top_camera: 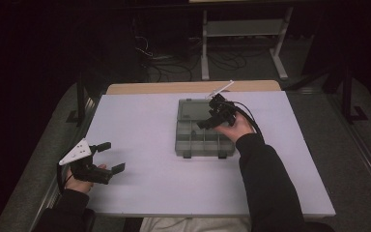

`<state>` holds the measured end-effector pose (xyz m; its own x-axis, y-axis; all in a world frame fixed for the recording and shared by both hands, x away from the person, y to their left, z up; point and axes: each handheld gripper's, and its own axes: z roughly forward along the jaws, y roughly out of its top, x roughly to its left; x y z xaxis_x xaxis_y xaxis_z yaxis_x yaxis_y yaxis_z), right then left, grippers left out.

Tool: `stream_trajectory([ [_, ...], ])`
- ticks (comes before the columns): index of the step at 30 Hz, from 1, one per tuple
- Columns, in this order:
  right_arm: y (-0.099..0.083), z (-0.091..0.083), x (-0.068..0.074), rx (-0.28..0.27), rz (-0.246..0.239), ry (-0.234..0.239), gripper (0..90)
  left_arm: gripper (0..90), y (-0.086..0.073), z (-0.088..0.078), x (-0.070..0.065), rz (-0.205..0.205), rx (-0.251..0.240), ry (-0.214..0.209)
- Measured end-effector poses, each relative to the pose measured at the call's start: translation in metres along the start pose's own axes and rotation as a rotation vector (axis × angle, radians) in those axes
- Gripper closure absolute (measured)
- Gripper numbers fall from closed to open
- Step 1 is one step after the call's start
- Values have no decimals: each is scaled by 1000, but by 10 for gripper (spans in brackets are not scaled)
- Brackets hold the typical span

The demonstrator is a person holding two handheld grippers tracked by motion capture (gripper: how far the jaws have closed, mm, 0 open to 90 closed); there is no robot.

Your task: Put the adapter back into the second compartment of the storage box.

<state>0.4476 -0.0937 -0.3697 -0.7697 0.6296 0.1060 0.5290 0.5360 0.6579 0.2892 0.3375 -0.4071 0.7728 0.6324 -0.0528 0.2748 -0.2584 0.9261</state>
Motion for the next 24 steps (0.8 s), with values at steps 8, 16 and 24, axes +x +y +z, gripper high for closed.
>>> stream_trajectory([
  [8,-9,-16,-3,-17,17,-36,131,0,0,0,0,-2,2,3],
  [16,-23,-31,-6,-59,45,-24,74,0,0,0,0,-2,3,3],
  [24,-37,-43,-8,-113,75,-38,0,0,0,0,0,-3,1,5],
])
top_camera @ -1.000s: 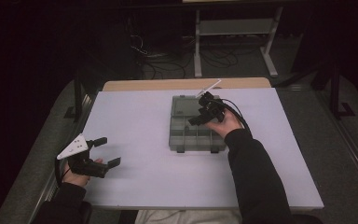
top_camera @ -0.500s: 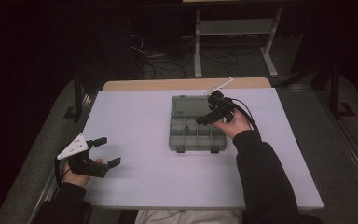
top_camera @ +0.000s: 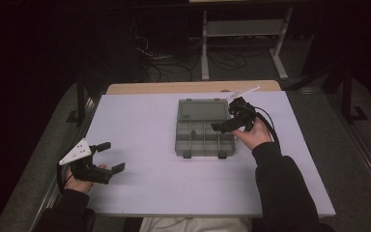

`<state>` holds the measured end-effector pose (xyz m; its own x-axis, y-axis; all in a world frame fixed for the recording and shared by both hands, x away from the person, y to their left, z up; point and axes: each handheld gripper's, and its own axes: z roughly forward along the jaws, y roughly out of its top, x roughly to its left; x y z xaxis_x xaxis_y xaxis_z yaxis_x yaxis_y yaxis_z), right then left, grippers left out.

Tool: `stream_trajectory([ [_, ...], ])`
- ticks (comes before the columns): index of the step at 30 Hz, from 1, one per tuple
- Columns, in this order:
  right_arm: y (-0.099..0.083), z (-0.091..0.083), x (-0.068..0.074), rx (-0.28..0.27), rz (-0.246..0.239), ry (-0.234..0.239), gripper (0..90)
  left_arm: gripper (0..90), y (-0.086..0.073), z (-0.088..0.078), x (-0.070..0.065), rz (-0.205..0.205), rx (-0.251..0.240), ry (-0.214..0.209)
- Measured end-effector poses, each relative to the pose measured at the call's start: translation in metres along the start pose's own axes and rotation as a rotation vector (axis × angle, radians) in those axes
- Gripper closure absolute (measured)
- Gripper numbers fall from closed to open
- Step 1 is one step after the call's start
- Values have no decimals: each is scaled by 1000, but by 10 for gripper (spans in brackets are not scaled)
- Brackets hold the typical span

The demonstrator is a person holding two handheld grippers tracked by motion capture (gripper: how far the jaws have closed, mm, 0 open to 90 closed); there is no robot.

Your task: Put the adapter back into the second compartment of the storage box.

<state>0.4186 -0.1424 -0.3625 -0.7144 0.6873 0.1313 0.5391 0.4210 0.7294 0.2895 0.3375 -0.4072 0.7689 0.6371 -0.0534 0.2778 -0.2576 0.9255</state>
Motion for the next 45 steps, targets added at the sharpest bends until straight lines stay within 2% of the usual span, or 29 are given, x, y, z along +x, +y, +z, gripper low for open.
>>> stream_trajectory([
  [21,-27,-26,2,-74,12,-4,0,0,0,0,0,1,3,0],
  [45,-61,-48,-1,-132,37,-7,0,0,0,0,0,-2,10,1],
])
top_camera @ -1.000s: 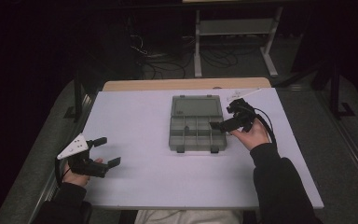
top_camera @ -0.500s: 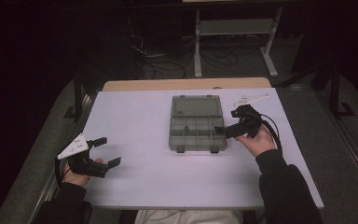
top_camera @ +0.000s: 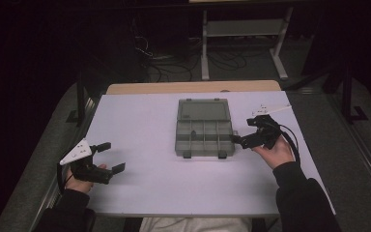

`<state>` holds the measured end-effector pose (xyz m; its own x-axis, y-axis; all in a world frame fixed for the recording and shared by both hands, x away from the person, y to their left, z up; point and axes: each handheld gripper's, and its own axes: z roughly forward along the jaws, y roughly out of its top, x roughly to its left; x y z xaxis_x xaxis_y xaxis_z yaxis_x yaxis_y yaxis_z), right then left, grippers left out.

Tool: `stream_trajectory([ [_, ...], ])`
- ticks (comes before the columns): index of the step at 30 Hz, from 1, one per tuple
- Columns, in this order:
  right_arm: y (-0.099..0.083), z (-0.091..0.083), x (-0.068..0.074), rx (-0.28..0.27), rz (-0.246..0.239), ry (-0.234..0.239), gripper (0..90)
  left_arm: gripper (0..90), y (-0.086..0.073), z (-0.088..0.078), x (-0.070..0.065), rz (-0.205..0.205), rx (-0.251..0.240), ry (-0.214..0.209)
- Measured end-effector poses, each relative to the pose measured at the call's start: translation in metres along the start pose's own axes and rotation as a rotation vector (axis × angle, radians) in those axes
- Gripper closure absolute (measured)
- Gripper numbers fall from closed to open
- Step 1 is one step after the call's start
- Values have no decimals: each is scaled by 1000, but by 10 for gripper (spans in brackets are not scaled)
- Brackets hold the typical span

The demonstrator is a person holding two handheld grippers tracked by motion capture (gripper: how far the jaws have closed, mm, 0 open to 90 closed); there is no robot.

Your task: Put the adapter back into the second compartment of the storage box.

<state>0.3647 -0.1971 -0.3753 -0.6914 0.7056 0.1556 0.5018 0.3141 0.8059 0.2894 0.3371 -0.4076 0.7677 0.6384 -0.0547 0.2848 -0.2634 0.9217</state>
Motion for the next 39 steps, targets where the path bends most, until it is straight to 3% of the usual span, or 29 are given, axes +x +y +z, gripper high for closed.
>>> stream_trajectory([
  [11,-13,-9,5,-29,-9,7,0,0,0,0,0,2,-3,2],
  [16,-22,-14,8,-68,-14,-27,0,0,0,0,0,2,-2,1],
  [26,-36,-26,9,-105,-3,-29,0,0,0,-1,0,2,-1,3],
  [39,-51,-34,8,-113,1,-41,0,0,0,-1,0,1,-2,5],
])
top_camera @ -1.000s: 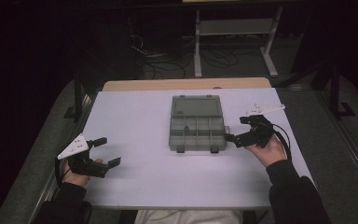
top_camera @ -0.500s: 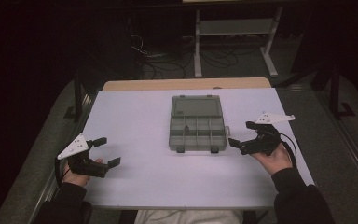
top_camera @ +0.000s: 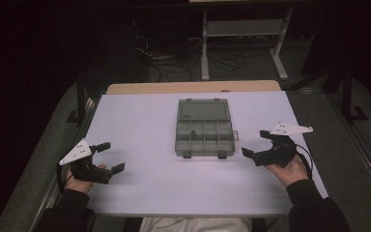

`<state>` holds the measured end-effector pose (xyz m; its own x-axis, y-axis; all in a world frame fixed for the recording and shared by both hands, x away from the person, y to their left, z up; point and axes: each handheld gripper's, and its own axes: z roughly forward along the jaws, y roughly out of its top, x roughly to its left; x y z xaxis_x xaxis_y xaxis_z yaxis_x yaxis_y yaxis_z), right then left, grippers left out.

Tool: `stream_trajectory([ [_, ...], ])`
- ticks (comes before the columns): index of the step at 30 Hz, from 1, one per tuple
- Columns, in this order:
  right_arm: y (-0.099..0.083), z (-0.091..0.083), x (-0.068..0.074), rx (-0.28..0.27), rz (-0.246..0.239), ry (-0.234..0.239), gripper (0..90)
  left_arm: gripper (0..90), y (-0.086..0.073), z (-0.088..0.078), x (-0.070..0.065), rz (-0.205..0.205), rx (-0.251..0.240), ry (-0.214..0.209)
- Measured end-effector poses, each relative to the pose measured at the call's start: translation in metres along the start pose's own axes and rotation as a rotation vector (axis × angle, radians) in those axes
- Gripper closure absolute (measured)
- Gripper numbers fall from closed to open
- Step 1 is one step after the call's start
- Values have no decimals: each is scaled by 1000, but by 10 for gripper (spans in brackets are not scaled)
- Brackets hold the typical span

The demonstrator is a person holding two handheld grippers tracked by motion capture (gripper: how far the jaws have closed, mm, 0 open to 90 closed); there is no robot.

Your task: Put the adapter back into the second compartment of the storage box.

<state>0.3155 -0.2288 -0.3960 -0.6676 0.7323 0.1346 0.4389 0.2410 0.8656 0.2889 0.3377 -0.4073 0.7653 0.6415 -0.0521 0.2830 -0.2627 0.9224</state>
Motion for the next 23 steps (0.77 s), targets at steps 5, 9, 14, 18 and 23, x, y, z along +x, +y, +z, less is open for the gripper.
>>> stream_trajectory([
  [5,-11,-7,-2,-14,3,-23,0,0,0,0,0,1,-1,2],
  [9,-19,-14,-4,-22,5,-37,0,0,0,0,0,2,0,2],
  [14,-28,-22,-8,-32,15,-55,0,0,0,0,0,2,1,2],
  [18,-34,-25,-11,-36,12,-72,0,0,0,0,0,2,0,2],
  [23,-41,-30,-12,-53,29,-67,0,0,0,0,0,1,0,2],
])
